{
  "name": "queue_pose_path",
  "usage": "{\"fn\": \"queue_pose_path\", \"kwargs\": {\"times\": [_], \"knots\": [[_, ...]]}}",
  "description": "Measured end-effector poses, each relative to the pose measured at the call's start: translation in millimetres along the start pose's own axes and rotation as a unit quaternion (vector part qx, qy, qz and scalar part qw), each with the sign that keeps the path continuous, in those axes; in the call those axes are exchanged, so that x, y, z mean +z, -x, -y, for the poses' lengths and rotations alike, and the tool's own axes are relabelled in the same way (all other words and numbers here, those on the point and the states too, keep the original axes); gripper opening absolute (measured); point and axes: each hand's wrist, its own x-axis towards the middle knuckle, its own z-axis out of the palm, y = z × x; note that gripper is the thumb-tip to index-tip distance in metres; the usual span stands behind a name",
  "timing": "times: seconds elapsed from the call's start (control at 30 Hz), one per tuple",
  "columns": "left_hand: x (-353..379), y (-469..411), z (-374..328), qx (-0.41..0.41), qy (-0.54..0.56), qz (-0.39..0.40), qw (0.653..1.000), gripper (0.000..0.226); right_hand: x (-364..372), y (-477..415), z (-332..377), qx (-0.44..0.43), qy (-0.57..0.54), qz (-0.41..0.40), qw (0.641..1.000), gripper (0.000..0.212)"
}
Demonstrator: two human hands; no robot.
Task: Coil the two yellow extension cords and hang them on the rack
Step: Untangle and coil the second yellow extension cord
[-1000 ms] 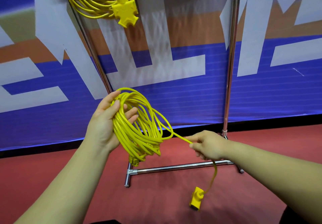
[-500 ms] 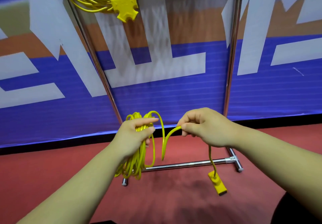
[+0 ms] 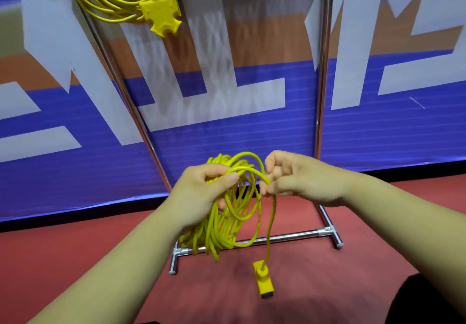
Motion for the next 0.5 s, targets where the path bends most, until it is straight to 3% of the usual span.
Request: {"fn": "queue_pose_path", "kwargs": {"times": [0.1, 0.33, 0.4, 0.5], "knots": [[-7.4, -1.1, -10.0, 0.021, 0.026, -0.037, 0.999, 0.019, -5.4, 0.3, -16.4, 0.021, 0.03, 0.059, 0.998, 0.03], [-30.4, -3.6, -12.5, 0.021, 0.17, -0.111, 0.979, 0.025, -2.2, -6.2, -56.2, 0.075, 0.124, 0.081, 0.986, 0.023], [-33.4, -3.6, -12.9, 0.019, 0.207, -0.121, 0.971, 0.022, -0.5, -7.8, -65.9, 0.093, 0.139, 0.06, 0.984, 0.022], [-39.8, -3.5, -5.9, -0.004, 0.25, -0.106, 0.962, 0.027, -6.1, -12.1, -64.3, 0.093, 0.057, -0.061, 0.992, 0.013]]}}
